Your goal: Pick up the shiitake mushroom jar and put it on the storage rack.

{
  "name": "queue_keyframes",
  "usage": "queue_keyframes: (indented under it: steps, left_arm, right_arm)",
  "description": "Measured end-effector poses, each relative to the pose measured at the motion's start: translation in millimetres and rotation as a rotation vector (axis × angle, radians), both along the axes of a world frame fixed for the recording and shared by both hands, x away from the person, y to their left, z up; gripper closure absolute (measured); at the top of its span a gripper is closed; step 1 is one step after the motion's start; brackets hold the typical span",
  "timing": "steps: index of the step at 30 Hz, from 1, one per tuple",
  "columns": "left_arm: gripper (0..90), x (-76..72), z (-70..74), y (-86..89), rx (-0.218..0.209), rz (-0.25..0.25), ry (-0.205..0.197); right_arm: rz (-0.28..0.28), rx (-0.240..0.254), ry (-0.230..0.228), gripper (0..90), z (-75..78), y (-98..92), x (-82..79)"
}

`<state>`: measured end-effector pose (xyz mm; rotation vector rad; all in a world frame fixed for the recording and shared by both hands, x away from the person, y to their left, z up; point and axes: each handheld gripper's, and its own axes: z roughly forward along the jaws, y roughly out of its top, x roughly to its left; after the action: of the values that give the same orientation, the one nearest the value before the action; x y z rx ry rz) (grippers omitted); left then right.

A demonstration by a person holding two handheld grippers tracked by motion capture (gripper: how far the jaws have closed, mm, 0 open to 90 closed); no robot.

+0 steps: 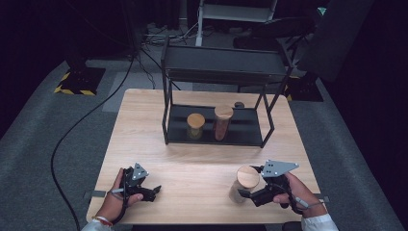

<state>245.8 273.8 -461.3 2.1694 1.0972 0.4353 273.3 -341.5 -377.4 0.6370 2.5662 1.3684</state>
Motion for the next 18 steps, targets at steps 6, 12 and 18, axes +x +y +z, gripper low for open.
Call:
queue_keyframes:
  steps: [6, 12, 18]
  left_arm:
    - [0.0, 0.0, 0.0, 0.0, 0.0, 0.0, 0.0]
    - [0.0, -0.1, -0.1, 0.0, -0.001, 0.001, 0.0]
    - [0.0, 0.0, 0.0, 0.0, 0.0, 0.0, 0.0]
  right_arm:
    - [-0.023, -0.008, 0.005, 22.2, -1.4, 2.6, 0.8]
    - [-0.021, -0.023, -0.008, 23.6, 0.5, 4.4, -0.7]
    - [-0.031, -0.035, -0.02, 24.4, 2.7, 6.8, -3.9]
